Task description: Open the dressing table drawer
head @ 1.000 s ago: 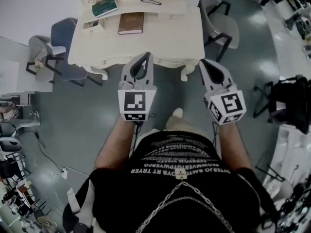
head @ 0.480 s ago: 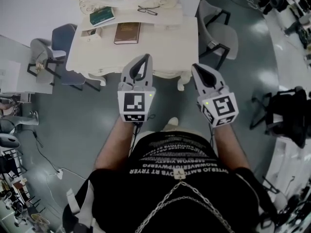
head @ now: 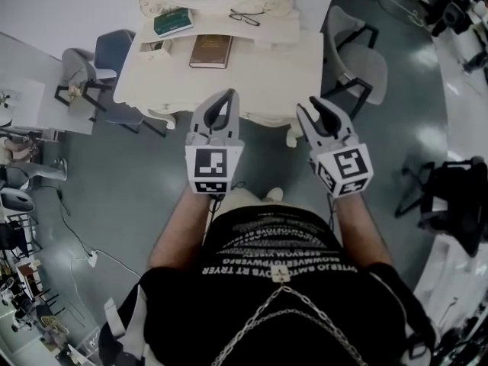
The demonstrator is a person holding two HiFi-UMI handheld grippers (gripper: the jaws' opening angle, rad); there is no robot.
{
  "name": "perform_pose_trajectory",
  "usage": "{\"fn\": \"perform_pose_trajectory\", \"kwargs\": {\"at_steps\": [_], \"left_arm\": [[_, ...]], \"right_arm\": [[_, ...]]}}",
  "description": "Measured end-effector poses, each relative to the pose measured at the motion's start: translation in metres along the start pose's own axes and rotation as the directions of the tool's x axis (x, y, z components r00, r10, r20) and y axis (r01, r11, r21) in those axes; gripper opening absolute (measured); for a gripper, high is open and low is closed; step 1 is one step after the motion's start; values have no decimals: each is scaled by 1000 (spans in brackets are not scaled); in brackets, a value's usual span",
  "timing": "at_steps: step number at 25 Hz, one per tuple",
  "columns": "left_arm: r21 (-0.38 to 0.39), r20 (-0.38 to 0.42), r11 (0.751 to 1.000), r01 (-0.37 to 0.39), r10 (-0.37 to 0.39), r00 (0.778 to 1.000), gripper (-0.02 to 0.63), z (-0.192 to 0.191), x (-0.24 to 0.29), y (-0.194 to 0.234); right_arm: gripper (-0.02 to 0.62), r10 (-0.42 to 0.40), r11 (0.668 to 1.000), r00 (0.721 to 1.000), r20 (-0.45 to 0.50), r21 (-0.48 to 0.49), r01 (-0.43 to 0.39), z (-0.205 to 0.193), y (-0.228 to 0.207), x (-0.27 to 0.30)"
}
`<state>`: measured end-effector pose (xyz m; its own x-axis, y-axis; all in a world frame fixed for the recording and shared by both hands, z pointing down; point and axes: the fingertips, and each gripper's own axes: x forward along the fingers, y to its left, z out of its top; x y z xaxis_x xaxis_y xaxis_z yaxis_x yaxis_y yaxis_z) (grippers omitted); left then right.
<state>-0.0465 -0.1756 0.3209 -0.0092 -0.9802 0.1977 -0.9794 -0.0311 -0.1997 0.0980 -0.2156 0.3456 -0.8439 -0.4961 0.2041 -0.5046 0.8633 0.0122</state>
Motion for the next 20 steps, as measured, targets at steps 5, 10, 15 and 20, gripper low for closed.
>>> {"fn": "perform_pose_trajectory", "kwargs": {"at_steps": [5, 10, 15, 20], "left_arm": [[4, -8, 1000, -13, 13, 1000, 4, 1, -5, 6], [1, -18, 1000, -6, 6, 1000, 5, -4, -2, 13], [9, -10, 1000, 29, -28, 1000, 3, 1, 15, 18], [5, -12, 998, 55, -55, 998, 3, -3, 33, 35]], "right_arm": [[103, 2, 1000, 1000, -9, 13, -1, -2, 0, 6], [117, -27, 999, 999, -26, 37, 28, -8, -3, 13], [118, -62, 995, 998, -32, 71, 64, -8, -11, 23], [120, -75, 995, 997, -27, 68, 77, 0, -14, 47]]}}
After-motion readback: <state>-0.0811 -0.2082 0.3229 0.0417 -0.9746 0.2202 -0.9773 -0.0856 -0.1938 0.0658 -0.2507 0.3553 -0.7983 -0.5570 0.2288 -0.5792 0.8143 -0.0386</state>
